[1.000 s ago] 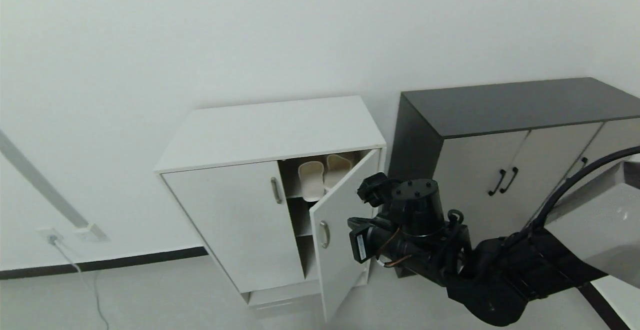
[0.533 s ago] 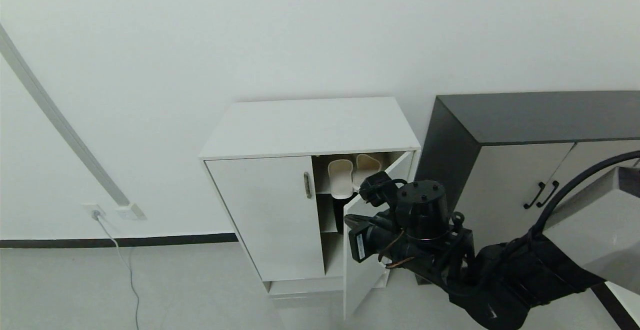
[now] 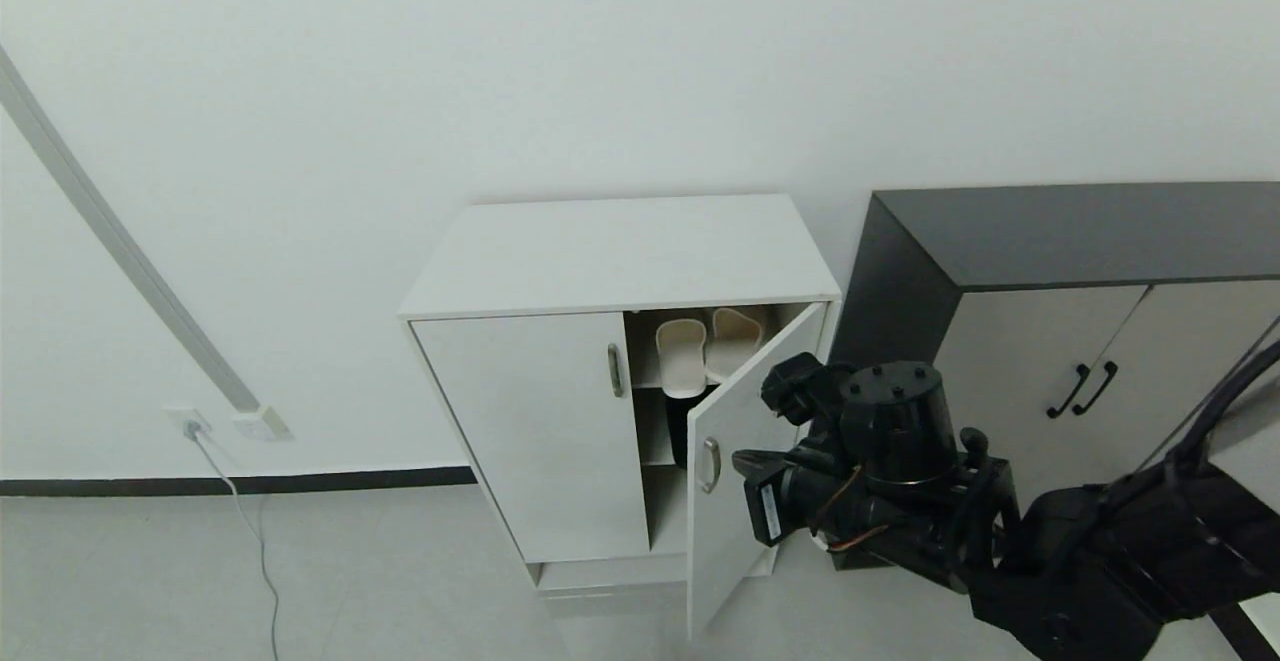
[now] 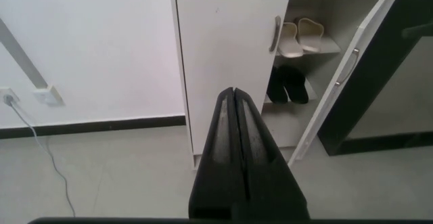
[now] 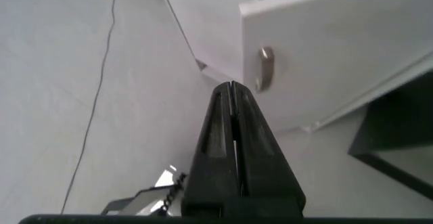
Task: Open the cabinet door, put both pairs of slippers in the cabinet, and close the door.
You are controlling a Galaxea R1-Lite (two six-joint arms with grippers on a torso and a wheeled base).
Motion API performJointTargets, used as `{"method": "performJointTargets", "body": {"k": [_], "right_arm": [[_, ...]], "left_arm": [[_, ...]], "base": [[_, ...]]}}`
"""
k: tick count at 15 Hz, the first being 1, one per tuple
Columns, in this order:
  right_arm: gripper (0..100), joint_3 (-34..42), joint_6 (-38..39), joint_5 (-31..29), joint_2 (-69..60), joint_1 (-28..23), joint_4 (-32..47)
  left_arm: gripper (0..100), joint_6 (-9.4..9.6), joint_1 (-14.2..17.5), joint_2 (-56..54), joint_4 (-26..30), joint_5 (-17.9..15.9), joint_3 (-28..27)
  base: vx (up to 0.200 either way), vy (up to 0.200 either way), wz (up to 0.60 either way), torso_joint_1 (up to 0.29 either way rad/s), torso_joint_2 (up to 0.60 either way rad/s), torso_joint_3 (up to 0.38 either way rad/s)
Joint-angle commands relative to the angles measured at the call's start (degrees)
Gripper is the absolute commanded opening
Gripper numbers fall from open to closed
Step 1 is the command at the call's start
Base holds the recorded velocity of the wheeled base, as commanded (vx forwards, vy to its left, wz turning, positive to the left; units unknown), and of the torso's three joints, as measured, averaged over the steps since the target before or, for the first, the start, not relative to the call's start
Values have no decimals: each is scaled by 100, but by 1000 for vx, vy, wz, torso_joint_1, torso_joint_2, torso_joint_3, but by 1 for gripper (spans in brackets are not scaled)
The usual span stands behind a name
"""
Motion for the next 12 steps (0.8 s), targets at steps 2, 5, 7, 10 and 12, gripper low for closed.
{"method": "performJointTargets", "body": {"k": [2, 5, 7, 10, 12], "right_arm": [[0, 312, 2, 2, -269, -1, 37], [0, 453, 28, 11, -217, 8, 19], [0, 549, 28, 29, -199, 16, 11], [0, 514, 20, 64, 12, 25, -95], [0, 400, 20, 64, 240, 25, -253]], "left_arm": [[0, -1, 1, -1, 2, -9, -7], [0, -1, 1, -1, 2, -9, 2], [0, -10, 1, -1, 2, 0, 2], [0, -10, 1, -1, 2, 0, 2], [0, -10, 1, -10, 2, 0, 2]], "base": [[200, 0, 0, -12, 0, 5], [200, 0, 0, 9, 2, 4], [0, 0, 0, 0, 0, 0], [0, 0, 0, 0, 0, 0], [0, 0, 0, 0, 0, 0]]}}
